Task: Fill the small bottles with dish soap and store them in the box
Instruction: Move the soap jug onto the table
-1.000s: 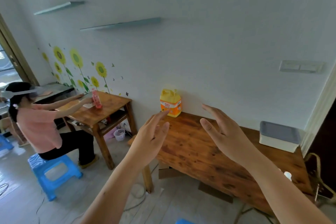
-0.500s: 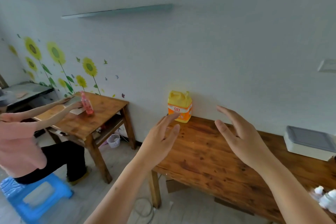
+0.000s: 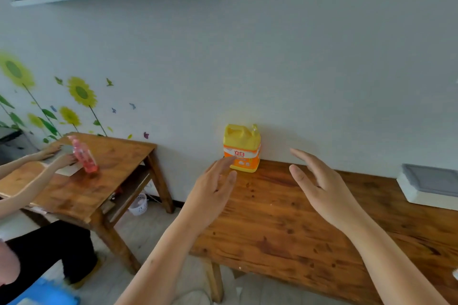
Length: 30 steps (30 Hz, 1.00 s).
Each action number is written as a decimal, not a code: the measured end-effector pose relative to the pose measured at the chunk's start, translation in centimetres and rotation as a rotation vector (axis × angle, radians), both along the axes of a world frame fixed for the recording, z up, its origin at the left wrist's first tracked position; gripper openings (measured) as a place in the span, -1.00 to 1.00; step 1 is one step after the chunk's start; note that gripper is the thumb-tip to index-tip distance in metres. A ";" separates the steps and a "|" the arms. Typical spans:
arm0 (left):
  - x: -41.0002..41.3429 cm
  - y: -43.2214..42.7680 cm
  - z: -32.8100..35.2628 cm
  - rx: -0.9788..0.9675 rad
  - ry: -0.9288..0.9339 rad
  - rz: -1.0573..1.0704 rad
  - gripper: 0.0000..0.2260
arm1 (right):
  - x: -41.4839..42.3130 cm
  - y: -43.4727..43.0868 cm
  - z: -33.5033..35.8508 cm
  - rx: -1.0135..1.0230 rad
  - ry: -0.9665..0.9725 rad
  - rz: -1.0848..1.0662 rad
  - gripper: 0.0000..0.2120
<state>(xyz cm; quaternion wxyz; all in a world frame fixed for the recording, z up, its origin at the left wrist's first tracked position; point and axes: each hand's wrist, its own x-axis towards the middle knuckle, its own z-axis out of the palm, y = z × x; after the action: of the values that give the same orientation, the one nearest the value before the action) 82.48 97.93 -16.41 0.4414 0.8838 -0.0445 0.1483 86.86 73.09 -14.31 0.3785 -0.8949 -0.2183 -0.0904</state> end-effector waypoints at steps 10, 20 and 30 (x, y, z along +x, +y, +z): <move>15.8 9.0 -1.3 0.040 0.077 0.020 -0.72 | 14.6 8.3 -3.1 0.119 0.123 -0.044 -0.49; 28.4 14.9 -6.6 -0.136 0.244 0.072 -0.68 | 24.8 13.0 -6.6 0.094 0.298 -0.203 -0.44; 39.7 16.7 -14.2 -0.292 0.414 0.136 -0.70 | 30.7 15.9 -10.0 0.100 0.450 -0.394 -0.51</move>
<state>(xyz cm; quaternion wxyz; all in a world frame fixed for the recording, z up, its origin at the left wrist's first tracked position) 122.21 114.59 -30.57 0.5529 0.8233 0.1283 -0.0018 117.57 88.98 -24.29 0.4361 -0.8979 0.0538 0.0280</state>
